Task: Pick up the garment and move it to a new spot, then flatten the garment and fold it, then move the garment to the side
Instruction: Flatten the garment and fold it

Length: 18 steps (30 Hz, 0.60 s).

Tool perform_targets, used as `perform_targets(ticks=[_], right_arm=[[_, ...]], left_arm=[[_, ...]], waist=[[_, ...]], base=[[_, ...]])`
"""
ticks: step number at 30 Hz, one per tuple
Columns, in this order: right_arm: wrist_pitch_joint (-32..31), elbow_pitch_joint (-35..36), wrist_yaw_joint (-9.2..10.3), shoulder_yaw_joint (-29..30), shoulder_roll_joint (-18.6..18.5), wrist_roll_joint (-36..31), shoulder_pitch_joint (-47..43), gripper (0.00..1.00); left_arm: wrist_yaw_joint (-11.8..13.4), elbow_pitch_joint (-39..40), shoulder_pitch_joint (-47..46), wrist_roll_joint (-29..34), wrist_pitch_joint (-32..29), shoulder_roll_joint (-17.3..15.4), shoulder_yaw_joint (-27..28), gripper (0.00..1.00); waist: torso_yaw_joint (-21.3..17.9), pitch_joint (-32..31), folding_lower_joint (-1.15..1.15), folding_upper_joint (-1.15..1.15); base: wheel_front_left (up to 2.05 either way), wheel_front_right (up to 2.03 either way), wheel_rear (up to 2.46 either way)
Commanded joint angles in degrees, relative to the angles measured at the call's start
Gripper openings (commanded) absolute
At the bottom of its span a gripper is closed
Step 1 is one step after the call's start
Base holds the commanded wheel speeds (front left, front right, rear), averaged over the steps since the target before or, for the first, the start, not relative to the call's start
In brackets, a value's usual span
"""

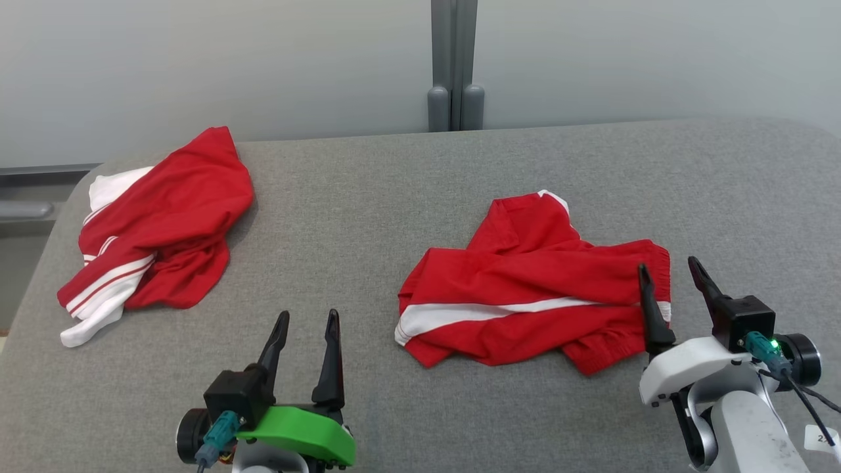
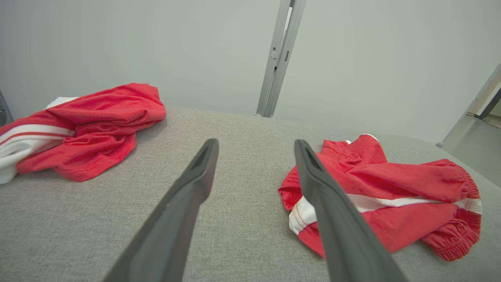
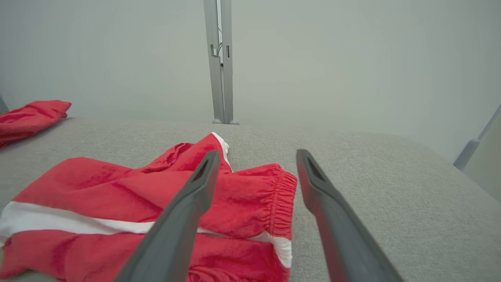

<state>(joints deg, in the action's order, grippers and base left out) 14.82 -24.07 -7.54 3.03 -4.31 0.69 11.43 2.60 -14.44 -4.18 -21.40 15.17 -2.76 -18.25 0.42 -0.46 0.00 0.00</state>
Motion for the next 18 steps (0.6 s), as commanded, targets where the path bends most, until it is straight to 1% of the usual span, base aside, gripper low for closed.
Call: perform_targets(ticks=[1,6,9,14,18], right_arm=[[0.32,0.98,0.10,-0.24,0.26,-0.16,-1.14,1.00],[0.11,4.09,0.10,-0.83,1.04,-0.18,-2.81,1.00],[-0.16,5.14,0.10,-1.71,1.29,1.07,-3.99,1.00],[-0.10,4.94,0.10,-3.13,1.36,4.32,-5.40,1.00],[0.04,4.26,0.10,-3.64,1.37,5.27,-5.72,1.00]], left_arm=[[0.17,-0.12,-0.37,-0.41,-0.03,-0.23,-0.05,1.00],[-0.21,-0.88,-0.02,-0.02,-0.03,-0.23,-0.93,1.00],[0.18,-1.24,0.06,-0.01,-0.03,-0.23,-0.64,1.00],[0.54,-1.49,0.10,0.08,-0.03,-0.23,0.23,1.00],[0.46,-1.59,0.21,0.30,-0.03,-0.23,0.87,1.00]], waist=[[0.21,-0.57,0.00,0.00],[0.88,-1.14,0.00,0.00],[1.18,-1.27,0.00,0.00],[1.64,-1.23,0.00,0.00],[1.73,-1.09,0.00,0.00]], base=[[0.00,0.00,0.00],[0.00,0.00,0.00],[0.00,0.00,0.00],[0.00,0.00,0.00],[0.00,0.00,0.00]])
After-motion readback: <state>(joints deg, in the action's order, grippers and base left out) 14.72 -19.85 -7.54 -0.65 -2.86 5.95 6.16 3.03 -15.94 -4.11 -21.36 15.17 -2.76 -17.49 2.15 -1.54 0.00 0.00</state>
